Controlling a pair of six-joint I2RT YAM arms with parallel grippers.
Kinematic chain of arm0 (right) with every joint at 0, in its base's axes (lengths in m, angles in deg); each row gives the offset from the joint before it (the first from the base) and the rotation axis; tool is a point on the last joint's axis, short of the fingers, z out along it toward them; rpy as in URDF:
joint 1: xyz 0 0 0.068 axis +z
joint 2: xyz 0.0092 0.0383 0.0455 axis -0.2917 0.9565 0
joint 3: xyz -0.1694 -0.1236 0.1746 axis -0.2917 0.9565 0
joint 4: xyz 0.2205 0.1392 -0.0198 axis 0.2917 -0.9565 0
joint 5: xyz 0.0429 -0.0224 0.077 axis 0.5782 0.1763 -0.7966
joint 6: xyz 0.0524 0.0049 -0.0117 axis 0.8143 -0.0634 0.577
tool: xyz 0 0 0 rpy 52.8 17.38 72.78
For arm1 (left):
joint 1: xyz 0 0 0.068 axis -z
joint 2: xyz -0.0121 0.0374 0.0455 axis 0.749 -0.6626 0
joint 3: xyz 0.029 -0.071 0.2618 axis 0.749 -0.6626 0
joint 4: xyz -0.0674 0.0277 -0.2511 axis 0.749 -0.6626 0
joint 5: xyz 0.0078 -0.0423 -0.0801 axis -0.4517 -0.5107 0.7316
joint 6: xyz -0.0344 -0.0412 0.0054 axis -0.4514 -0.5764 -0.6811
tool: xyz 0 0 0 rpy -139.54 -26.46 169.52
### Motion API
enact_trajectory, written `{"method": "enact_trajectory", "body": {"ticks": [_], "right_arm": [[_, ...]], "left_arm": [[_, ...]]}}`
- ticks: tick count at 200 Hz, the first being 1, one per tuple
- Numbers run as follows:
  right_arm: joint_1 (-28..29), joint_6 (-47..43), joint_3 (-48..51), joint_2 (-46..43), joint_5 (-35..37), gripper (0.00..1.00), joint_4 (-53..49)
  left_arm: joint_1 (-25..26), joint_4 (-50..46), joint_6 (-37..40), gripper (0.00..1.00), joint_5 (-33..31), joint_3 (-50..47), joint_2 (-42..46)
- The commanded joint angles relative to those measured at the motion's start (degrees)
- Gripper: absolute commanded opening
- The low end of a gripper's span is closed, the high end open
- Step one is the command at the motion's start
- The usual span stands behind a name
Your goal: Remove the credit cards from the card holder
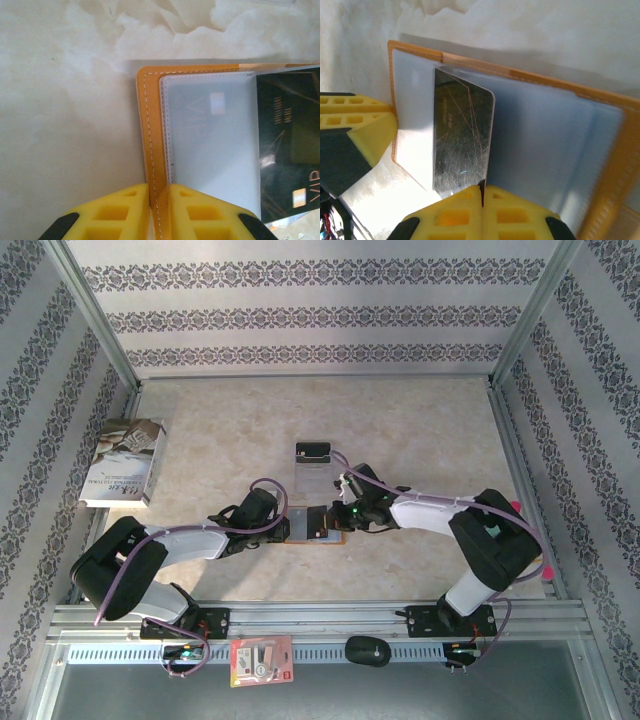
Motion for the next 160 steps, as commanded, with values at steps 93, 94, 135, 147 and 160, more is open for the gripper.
{"method": "enact_trajectory", "body": {"ticks": [93, 94, 135, 147, 160], "right_arm": [[6.78, -3.33, -9.43, -0.10, 11.21, 0.00, -13.81], [6.84, -3.36, -9.49, -0.05, 11.17, 0.00, -13.74], [8.33, -3.52, -10.64, 2.66, 10.76, 0.05, -12.98], [8.25, -3.63, -10.78, 3.14, 10.67, 0.10, -12.59], [8.23, -3.61, -10.87, 3.50, 10.27, 0.16, -11.94]], "left_arm": [[2.47, -3.92, -0.98, 0.21, 8.39, -2.15, -2.64], [2.47, -3.92, -0.96, 0.21, 8.41, -2.10, -2.67], [2.52, -3.42, -0.61, 0.21, 8.92, -1.86, -3.52], [2.47, -3.44, -0.65, 0.21, 8.92, -1.80, -3.54], [2.48, -3.41, -0.59, 0.20, 8.92, -1.82, -3.57]]}}
